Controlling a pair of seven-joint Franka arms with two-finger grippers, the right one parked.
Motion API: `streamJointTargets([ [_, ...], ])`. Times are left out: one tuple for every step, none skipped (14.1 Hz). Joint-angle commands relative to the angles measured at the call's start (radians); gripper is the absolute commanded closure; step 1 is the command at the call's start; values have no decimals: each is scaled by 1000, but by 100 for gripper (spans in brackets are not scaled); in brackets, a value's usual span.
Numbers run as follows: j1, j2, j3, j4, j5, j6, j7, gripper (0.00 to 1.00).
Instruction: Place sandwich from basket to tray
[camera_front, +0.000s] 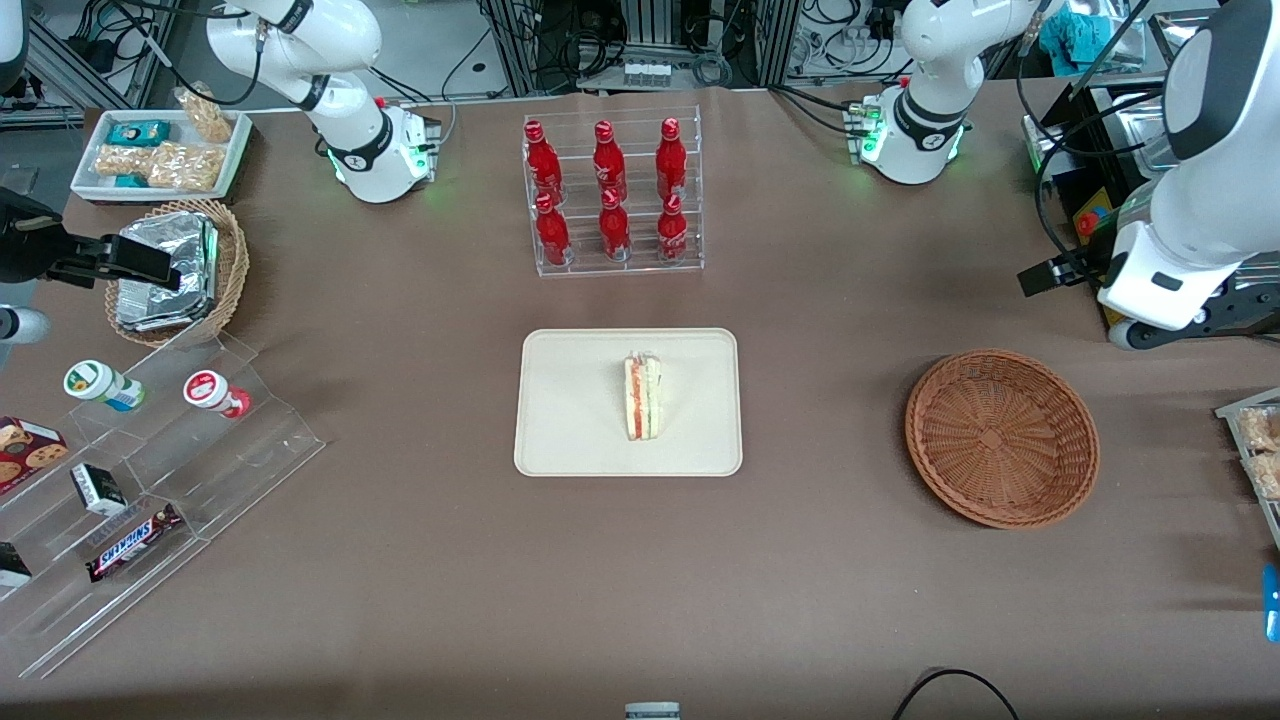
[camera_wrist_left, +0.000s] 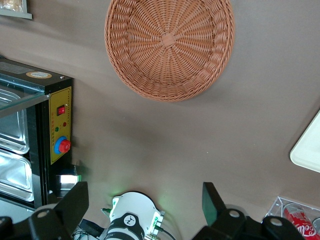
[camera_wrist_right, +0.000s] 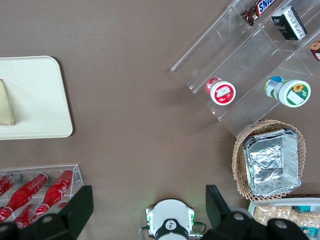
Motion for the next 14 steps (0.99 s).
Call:
streamJointTargets([
  [0,20,-4,52,-17,-20,13,0],
  [0,25,-1,74,-20,-16,16,0],
  [-5,19,28,80,-39,-19,21,0],
  [-36,9,81,80,-65,-25,59,0],
  [-113,-4,170,77,-78,-48,144,0],
  [-188,-7,263,80,-79,-81,204,0],
  [-219,-15,294,79,-80,-94,214,0],
  [-221,-15,295,79,-80,-95,214,0],
  [-225,-15,293,80,-78,-97,208,0],
  [-227,-17,293,79,-76,-100,208,0],
  [-226,-18,293,80,-78,-100,213,0],
  [-225,-14,292,86,-79,-88,210,0],
  [-224,-11,293,91,-80,-82,211,0],
  [-225,-11,295,91,-76,-82,208,0],
])
